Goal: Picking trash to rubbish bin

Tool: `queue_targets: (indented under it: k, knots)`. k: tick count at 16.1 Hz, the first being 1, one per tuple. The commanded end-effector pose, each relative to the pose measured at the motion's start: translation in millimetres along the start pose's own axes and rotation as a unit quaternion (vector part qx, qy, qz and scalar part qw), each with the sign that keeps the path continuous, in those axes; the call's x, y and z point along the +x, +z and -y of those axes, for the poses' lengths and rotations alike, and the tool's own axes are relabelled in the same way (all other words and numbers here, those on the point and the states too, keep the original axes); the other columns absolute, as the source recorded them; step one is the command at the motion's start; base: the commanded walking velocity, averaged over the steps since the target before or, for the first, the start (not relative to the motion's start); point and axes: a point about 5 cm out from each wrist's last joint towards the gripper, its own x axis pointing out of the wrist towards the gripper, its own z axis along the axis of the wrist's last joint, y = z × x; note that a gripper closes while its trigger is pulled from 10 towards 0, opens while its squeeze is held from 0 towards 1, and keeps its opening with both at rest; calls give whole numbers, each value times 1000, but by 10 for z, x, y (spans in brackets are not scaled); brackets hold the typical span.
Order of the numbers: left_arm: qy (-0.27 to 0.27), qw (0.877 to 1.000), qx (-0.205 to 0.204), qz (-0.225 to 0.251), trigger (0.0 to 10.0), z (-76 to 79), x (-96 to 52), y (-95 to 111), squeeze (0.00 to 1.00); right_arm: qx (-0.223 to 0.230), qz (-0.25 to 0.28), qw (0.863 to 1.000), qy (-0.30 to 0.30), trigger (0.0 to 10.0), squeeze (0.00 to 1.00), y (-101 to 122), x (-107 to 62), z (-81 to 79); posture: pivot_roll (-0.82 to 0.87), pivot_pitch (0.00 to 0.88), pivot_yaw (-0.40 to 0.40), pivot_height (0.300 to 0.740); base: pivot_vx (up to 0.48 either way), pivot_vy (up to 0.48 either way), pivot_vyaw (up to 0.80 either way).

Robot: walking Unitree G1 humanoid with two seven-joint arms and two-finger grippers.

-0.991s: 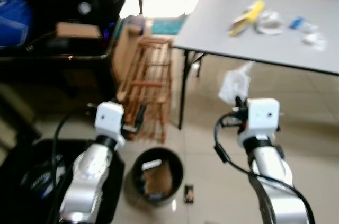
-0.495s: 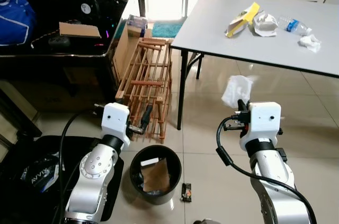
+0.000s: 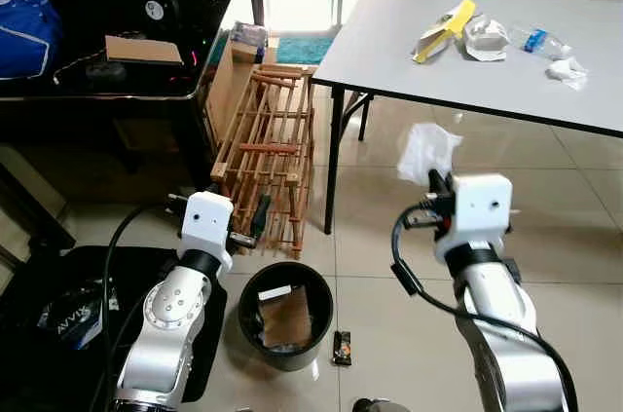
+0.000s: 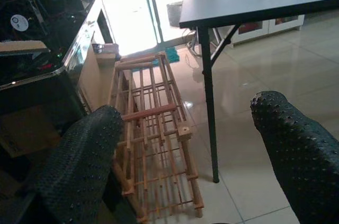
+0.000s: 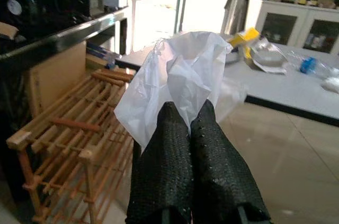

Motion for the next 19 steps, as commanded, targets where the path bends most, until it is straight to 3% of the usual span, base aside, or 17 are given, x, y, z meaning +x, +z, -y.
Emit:
queue_targets:
  k: [1,5,12,16,19]
  knots:
    - [6,1000,9,-3,10000,-41,2,-11,0,4,4,1000,11,10000,0,3,22,-45,-13,96,44,740,0,0,0]
    - [7,1000,13,-7,10000,-47,-4,-23,0,9,11,1000,19,10000,0,26,88,-107,-8,98,49,740,0,0,0]
    - [6,1000,17,-16,10000,-57,-46,-69,0,12,6,1000,15,10000,0,-15,98,-112,4,107,45,740,0,0,659]
    - [-50,998,1,-41,10000,2,-26,-121,0,13,3,1000,4,10000,0,-45,112,-96,5,108,48,740,0,0,0]
    - [-55,998,7,-40,10000,-37,-14,-89,0,13,4,1000,-3,10000,0,-42,147,-93,16,138,51,740,0,0,0]
